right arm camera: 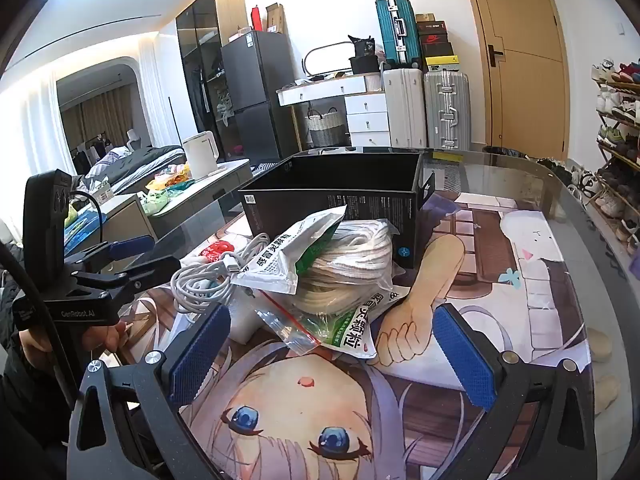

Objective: Organize soft objects
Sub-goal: 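Move both tools toward the items beside the black box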

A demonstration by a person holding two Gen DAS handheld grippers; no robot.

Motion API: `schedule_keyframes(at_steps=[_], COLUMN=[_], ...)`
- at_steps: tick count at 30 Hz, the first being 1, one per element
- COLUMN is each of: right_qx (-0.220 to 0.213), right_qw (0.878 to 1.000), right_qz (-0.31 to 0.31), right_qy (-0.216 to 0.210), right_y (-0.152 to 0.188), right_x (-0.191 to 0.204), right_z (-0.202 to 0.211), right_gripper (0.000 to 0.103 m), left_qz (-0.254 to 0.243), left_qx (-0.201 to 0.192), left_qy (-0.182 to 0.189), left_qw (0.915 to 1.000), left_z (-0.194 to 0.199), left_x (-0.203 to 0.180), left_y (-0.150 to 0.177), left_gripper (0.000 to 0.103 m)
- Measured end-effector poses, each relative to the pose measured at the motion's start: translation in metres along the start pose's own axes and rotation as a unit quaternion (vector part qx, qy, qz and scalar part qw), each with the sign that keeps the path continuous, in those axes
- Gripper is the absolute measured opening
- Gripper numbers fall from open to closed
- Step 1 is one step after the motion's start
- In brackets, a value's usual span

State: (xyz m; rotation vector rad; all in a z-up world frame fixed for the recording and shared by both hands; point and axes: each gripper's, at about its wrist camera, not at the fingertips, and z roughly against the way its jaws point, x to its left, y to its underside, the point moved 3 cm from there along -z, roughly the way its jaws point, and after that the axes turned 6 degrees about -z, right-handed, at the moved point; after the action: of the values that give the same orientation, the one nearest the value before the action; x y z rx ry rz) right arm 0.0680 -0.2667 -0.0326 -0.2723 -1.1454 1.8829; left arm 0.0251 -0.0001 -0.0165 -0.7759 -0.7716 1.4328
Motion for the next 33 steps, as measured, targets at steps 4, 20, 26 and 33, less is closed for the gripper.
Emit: schedule_keyframes(at_steps=[4,20,26,33], right_qx=[0.0,-0.003,-0.006,-0.014], right_qw=[1.0,1.0,1.0,1.0], right_qz=[0.0,-0.002,0.001,0.008], right_qy=[0.0,0.011,0.005,-0.001], right_y=[-0.0001,0.0001,-0.001,-0.0049], right_x=[0.0001,-0.0042,-0.0043,-0.0016], right_z=[0.0,-0.001,0.0009,0.0047], right_gripper=[0.103,0.103,0.103,0.103], left_qz=[-0.001,0.001,0.0,0.001], left_qx=[0.001,0.0,0.0,0.0], left_qy=[-0.002,0.0,0.0,0.0], left_qw=[1.0,1.0,1.0,1.0], left_z=[0.0007,0.0,-0.0002,0.0002], left_x=[-0.0003,0.0003,0.0004,0.0008], left_y=[0.0004,0.0006,0.0008,0.0011], left_gripper=[0.103,0.103,0.103,0.103])
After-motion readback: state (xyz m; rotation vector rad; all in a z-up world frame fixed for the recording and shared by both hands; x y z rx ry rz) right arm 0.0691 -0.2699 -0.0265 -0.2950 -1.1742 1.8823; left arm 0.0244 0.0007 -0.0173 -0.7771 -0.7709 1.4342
